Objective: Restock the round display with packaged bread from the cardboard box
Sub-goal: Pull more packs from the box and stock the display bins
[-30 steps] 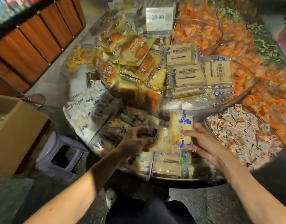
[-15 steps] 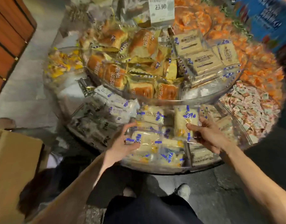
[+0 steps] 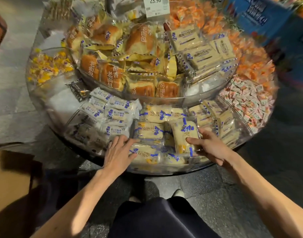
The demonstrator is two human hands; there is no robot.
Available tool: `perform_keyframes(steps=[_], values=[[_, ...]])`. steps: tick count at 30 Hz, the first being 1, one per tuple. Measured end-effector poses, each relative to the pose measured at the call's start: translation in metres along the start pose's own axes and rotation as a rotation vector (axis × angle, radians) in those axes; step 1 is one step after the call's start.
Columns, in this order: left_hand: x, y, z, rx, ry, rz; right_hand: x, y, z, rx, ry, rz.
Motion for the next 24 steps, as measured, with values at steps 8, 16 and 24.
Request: perform_keyframes(steps=[8, 16, 24], values=[[-0.008, -0.007, -0.009, 0.118, -0.054, 0.041, 0.006, 0.001, 0.003, 0.032, 0.040, -0.021], [-0.072, -0.032, 0.050, 0.110, 0.588, 0.040, 0.019, 0.006, -0.016, 0.222, 0.469, 0.062], [-0.112, -0.039, 0.031, 0.276, 0.733, 0.012, 0.019, -0.003, -0.018, 0.142, 0.799, 0.288]])
Point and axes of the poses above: each hand's wrist, its own y-axis away from the middle knuckle, its own z-axis out of the back of the hand, x = y × z, the point moved 8 cm from there along -y, towards the middle knuckle, and after that the axes turned 6 degrees about -y, right-handed, at the moved point
